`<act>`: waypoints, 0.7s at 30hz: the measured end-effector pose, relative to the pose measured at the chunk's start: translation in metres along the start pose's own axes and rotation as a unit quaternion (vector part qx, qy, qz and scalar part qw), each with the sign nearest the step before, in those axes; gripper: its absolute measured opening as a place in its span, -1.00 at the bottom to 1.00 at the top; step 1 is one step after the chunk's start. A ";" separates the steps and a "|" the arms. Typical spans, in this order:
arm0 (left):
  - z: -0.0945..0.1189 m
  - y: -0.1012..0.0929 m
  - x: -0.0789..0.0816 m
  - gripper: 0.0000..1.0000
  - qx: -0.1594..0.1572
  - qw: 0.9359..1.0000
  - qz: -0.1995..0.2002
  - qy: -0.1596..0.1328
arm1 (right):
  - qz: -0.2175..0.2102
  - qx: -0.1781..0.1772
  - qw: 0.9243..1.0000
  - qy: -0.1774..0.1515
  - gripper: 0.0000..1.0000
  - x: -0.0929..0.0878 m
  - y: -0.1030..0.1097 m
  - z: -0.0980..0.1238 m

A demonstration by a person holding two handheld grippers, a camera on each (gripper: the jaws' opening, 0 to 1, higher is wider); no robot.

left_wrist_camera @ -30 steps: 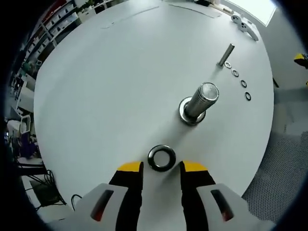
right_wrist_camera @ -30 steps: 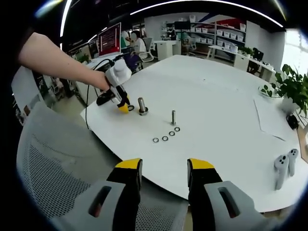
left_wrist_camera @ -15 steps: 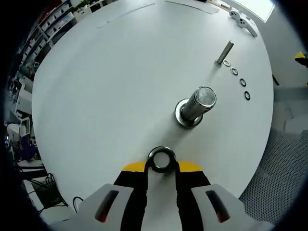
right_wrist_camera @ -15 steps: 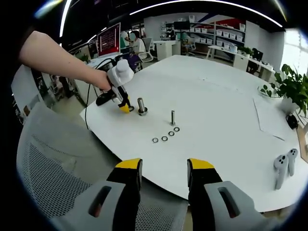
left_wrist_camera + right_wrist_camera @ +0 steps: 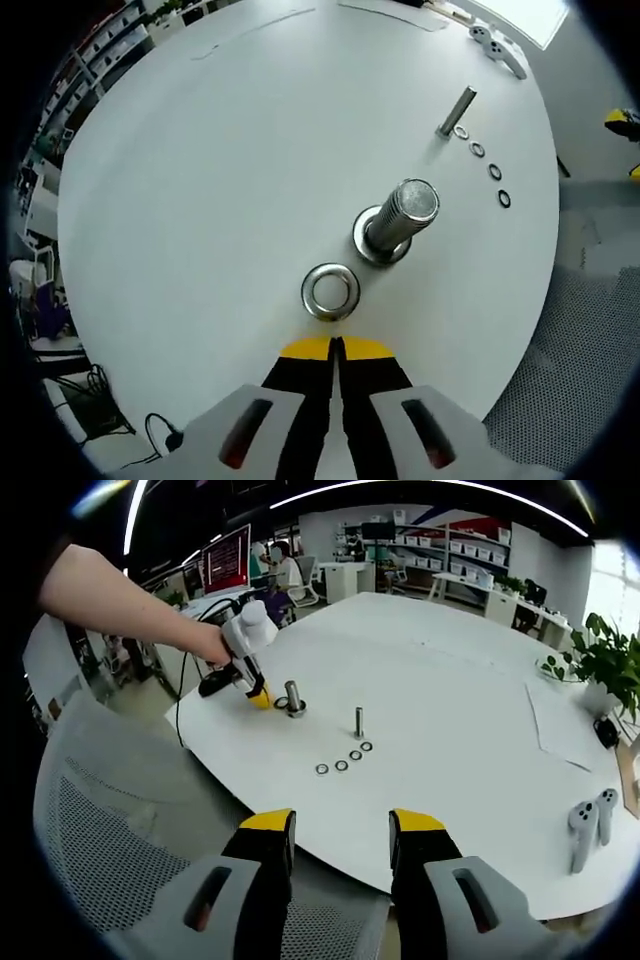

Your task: Place the washer onto the threaded stud by aligning its center hole with the stud, sliding it down to the base, and recovering from edge contact or off-axis alignment until the washer reaches the visible bottom stop.

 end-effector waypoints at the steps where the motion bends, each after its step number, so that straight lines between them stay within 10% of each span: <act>1: 0.000 0.000 0.000 -0.90 0.002 1.000 0.002 0.000 | 0.000 0.000 1.000 0.000 -0.20 0.000 0.000 0.000; 5: 0.002 0.003 0.006 -0.66 0.030 0.998 -0.056 -0.020 | 0.000 0.000 1.000 0.000 -0.20 0.000 0.000 0.000; 21: -0.006 -0.001 0.024 -0.51 0.017 0.997 -0.063 -0.027 | -0.004 -0.004 1.000 -0.003 -0.20 0.000 -0.002 0.001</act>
Point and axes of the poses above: the point that each gripper's makers call its tool centre point, and the gripper's own axes: z roughly backward along the fingers, y roughly to its left, x roughly out of its top, the point moved 7 cm from there along z, roughly backward along the fingers, and after that the axes turned 2 degrees about -y, right-handed, at the moved point
